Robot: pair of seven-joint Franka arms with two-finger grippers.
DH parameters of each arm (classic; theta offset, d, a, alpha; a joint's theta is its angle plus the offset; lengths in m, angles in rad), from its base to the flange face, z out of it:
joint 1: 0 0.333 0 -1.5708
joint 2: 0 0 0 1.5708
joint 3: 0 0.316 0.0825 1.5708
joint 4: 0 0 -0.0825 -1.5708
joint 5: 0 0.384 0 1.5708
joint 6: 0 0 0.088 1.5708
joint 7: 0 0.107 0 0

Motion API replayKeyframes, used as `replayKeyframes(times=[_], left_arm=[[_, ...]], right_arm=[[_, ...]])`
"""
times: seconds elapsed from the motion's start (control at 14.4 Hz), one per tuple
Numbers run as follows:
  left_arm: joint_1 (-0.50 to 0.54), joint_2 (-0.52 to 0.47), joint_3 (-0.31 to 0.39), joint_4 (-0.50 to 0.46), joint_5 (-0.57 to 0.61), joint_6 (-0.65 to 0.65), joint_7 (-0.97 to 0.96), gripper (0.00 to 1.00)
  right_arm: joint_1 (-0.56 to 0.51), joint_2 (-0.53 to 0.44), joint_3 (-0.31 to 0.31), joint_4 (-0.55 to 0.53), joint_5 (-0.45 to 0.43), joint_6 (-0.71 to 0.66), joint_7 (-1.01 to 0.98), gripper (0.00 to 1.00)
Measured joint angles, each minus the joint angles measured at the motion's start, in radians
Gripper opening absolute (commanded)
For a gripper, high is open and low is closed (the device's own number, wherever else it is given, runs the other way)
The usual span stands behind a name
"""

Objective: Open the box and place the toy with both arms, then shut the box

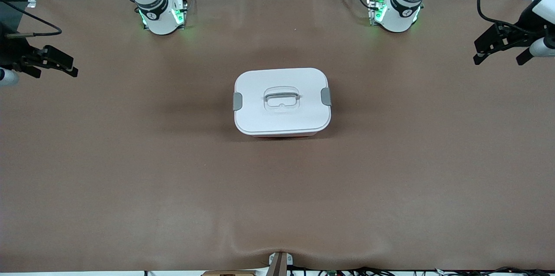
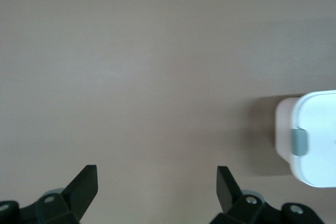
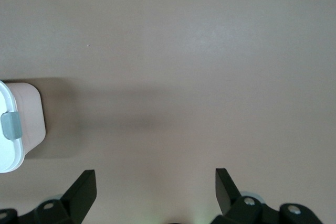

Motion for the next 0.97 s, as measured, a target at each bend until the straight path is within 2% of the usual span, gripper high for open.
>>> replayKeyframes(times=[0.97], left_arm=[[0.001,0.001,0.005,-0.005,-0.006,0.0,-0.038,1.0]], right_arm=[[0.0,0.0,-0.001,0.0,0.0,-0.012,0.002,1.0]])
